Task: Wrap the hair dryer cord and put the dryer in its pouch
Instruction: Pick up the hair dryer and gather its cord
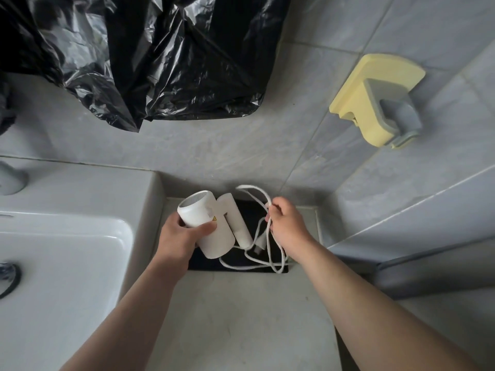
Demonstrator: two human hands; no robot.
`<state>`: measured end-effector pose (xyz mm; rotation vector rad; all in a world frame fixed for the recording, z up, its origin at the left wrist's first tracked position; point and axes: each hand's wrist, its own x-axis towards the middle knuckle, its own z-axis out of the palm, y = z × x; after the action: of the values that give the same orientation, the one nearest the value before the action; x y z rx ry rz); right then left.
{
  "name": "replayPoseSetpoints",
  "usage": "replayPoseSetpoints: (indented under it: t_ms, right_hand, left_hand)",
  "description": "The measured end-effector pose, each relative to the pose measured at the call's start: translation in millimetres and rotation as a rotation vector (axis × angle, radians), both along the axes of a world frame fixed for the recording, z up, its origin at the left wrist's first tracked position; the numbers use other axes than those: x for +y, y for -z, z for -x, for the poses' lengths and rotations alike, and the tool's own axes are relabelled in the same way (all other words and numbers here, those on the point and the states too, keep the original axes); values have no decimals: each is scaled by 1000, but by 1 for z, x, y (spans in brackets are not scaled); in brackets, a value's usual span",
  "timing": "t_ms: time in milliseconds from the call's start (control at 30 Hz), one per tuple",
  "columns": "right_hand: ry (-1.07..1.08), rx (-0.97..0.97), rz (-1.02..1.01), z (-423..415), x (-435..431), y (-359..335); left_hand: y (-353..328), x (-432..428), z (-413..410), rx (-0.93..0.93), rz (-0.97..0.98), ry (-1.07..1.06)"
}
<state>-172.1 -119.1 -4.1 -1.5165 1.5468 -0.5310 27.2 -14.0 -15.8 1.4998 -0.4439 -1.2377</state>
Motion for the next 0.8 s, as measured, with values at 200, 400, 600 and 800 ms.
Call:
replayPoseSetpoints:
  t_ms: [200,400,600,800]
  right_hand:
    - [-192,69,-53,27,46,6]
    - [-187,320,-50,26,57,17]
    - [-112,233,-150,21,57,-4]
    - [-88,-18,147,10,67,-62]
  left_hand:
    - [-16,3,-5,-18,138,-39]
    - [-34,12,-1,-62,219,35]
    - [-60,29,-2,-131,322,114]
    - [-85,37,-1,-145,388,162]
